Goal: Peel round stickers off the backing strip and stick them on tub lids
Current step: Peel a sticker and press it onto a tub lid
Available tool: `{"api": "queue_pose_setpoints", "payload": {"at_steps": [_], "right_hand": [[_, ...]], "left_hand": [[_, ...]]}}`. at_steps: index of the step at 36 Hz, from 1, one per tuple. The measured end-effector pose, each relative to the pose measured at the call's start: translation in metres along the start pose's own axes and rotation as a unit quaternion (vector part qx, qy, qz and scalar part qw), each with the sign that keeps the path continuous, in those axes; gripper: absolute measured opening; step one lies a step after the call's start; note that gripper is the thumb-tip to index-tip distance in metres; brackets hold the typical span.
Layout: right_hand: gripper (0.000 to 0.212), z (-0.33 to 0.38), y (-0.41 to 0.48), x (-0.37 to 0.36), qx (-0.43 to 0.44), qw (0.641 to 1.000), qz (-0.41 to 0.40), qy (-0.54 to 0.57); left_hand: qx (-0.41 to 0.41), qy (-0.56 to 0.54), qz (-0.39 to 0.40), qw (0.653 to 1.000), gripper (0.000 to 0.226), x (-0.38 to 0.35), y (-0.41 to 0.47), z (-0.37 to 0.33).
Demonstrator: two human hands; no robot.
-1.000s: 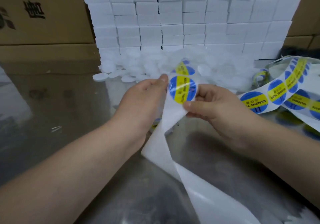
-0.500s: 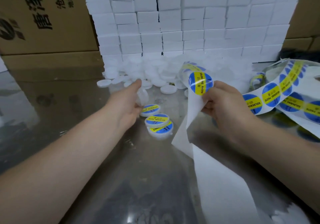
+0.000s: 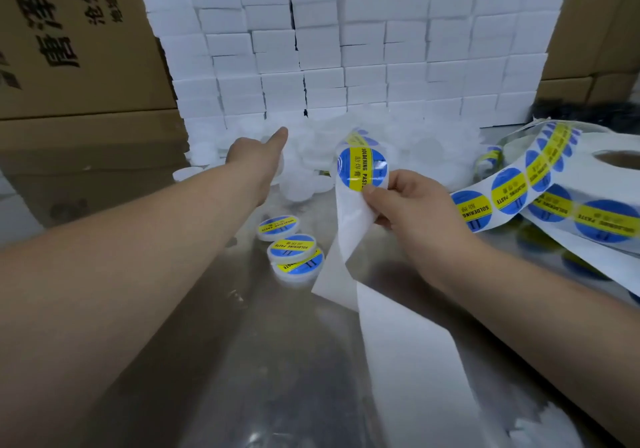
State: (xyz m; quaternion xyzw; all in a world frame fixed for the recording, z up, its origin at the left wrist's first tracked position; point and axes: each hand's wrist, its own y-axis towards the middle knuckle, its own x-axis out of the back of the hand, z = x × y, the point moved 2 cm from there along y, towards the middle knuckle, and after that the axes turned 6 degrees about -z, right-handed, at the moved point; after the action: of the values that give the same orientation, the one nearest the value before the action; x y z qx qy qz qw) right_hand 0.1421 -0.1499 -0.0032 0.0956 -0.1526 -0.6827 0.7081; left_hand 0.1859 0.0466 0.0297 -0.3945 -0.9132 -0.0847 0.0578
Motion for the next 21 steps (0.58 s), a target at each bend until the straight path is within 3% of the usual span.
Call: {"api": "queue_pose_setpoints", "payload": {"at_steps": [3,7,11,13,14,17,21], "right_hand": [[0.017,0.001,-0.002,-0.001,0.027,0.999,0.006,-0.026],[0.011,0.004,-0.006,-0.001,0.035,0.999,0.012,-0.034],[0.014,0.006,-0.007,-0.003,0.040,0.998,0.013,-0.046],[0.018,0.006,-0.009,-0.003,0.043,0.998,0.018,-0.037],[0.022,0.007,-0.010,-0.003,0.047,0.998,0.022,-0.030],[0.033,0.008,-0.013,-0.003,0.062,0.997,0.035,-0.010],[0.018,0.012,-0.019,-0.005,0.054,0.994,0.087,0.046]], "left_hand": [[-0.004,-0.052,0.002,0.999,0.021,0.009,-0.025,-0.006],[-0.022,-0.089,0.035,0.995,0.016,0.019,-0.074,-0.015],[-0.214,0.044,0.038,0.975,0.013,0.026,-0.110,-0.015],[-0.321,0.193,0.021,0.927,0.007,0.025,-0.118,-0.010],[-0.355,0.243,0.017,0.903,0.015,0.024,-0.119,-0.007],[-0.400,0.297,0.021,0.866,0.029,0.023,-0.120,0.002],[-0.414,0.278,0.023,0.867,0.029,0.028,-0.121,0.007]]}}
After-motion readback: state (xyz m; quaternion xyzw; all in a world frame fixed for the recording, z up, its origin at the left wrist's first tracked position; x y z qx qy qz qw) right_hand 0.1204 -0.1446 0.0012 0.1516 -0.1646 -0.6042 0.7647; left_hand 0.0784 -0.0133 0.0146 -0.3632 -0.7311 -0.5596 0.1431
